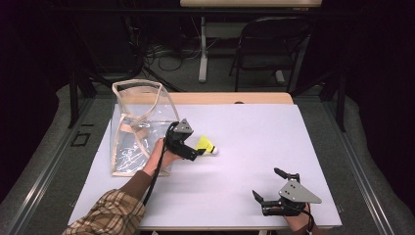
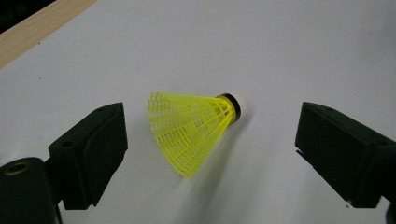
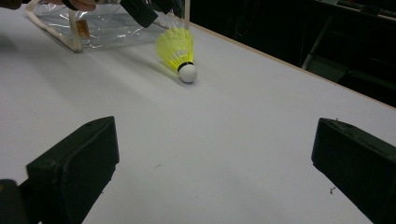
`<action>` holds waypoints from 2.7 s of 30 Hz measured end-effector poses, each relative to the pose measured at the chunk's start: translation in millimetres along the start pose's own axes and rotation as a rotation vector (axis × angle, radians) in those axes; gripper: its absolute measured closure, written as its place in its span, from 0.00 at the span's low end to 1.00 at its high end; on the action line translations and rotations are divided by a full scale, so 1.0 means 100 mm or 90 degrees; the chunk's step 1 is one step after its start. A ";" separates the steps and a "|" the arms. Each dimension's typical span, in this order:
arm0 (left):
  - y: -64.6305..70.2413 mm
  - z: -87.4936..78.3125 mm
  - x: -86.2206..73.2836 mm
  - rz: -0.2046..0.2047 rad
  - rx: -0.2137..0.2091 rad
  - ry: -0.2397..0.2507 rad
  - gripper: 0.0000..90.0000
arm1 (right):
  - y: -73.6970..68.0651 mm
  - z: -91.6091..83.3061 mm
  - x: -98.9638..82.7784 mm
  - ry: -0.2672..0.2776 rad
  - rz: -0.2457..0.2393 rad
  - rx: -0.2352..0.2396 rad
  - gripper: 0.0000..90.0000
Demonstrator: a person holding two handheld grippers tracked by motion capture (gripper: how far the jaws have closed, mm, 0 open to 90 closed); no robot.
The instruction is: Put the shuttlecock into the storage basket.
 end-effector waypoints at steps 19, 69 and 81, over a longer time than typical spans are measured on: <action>-0.06 0.18 -0.12 -0.023 -0.034 -0.057 0.56 | 0.00 0.00 0.00 0.000 0.001 0.002 0.00; 0.08 0.10 0.13 0.099 -0.076 -0.112 1.00 | 0.01 0.00 -0.01 -0.001 -0.002 -0.002 0.00; 0.11 0.05 0.18 0.107 -0.075 -0.113 1.00 | 0.01 0.00 0.00 0.000 -0.003 -0.002 0.00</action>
Point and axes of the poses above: each handheld gripper's, and its own axes: z roughly forward along the jaws, x roughly out of its top, y roughly to its right, the point moved 9 cm from there along z, roughly forward along the jaws, and after that the axes turned 15 degrees about -x, right-handed, at the moved point
